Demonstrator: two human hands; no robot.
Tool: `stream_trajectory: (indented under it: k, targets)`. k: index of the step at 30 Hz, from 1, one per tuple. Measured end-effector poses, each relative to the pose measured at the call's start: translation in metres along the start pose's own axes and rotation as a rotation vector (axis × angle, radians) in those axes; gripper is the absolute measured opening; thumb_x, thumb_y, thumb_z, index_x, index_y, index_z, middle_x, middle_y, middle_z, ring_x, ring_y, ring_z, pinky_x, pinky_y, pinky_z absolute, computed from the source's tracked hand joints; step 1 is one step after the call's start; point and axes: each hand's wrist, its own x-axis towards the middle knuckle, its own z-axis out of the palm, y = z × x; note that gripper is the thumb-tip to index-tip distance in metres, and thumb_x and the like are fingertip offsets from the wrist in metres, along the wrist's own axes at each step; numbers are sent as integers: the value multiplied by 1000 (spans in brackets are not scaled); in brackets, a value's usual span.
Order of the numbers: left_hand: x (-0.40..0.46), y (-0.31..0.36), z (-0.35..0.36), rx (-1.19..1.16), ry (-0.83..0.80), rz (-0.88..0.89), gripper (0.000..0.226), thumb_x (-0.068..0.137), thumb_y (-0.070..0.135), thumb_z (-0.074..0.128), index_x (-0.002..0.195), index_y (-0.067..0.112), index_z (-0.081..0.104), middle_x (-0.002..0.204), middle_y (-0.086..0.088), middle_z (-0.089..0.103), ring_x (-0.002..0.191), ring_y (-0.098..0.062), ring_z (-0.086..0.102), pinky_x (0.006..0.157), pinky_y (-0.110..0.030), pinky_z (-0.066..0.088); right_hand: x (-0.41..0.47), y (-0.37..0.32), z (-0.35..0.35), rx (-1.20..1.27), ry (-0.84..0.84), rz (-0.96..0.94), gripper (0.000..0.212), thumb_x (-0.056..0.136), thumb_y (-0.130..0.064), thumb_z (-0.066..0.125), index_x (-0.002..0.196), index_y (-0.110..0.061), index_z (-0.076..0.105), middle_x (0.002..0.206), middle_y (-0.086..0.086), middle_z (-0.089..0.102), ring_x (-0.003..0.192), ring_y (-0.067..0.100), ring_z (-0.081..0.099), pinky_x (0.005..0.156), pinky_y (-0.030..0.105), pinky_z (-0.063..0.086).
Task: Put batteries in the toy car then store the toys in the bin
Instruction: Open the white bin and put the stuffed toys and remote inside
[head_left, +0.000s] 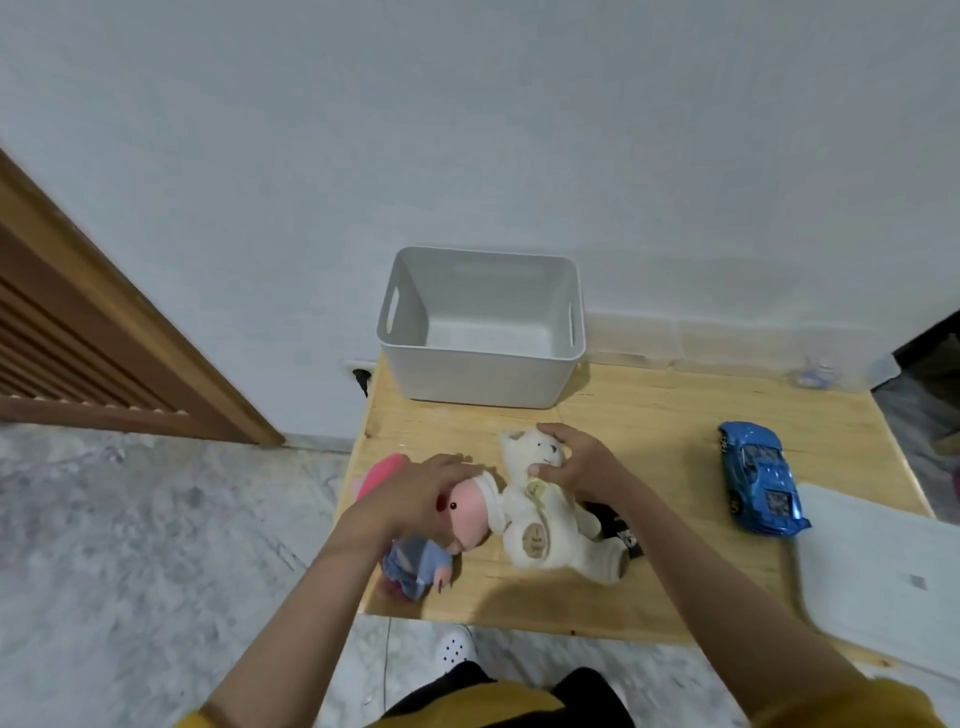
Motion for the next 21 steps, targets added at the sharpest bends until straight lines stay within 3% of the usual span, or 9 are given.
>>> stream_trajectory:
  k: [3,5,7,9,14,17,21]
  targets:
    - [3,-1,2,64,6,24,102,58,23,84,144,40,30,153,12,26,135,-16,34,107,-29,30,-1,-1,-1,24,7,15,66,75,-26,77,132,-9,47,128,8,55,118,25,52,97,33,43]
    - [3,-4,5,10,55,59,98,56,24,84,140,38,37,144,13,37,127,-14,42,102,-27,37,-3,2,2,-5,-15,22,76,74,-30,77,137,-7,41,134,10,48,124,25,46,103,34,39]
    - [2,-7,9,-50,113,86,94,53,27,85,136,37,44,133,14,45,117,-11,49,94,-26,43,-3,4,4,-51,-35,19,72,74,-33,77,133,-5,45,131,12,45,123,26,43,104,38,38]
    - [1,-10,13,-86,167,102,92,51,31,85,134,37,46,128,15,48,113,-10,51,90,-24,45,-4,5,3,-53,-50,24,59,75,-31,77,122,-5,53,122,11,47,116,25,46,99,38,41]
    - [-2,-9,18,-111,243,110,89,53,33,85,134,35,47,127,14,48,109,-9,50,89,-23,44,-5,7,1,39,-82,42,49,75,-31,76,117,-18,52,111,-3,54,99,15,54,78,23,44]
    - [-4,-6,19,-159,265,100,90,53,33,86,135,34,47,124,16,47,107,-7,48,86,-20,43,-6,8,0,54,-64,21,56,71,-33,78,118,-20,50,116,-2,54,99,15,55,83,26,46]
    - [-5,-2,15,-252,324,87,88,54,34,86,133,33,47,121,17,49,108,-9,51,86,-24,50,-14,5,-14,27,-12,-32,71,71,-35,78,131,-18,45,122,-1,51,90,12,51,78,25,43]
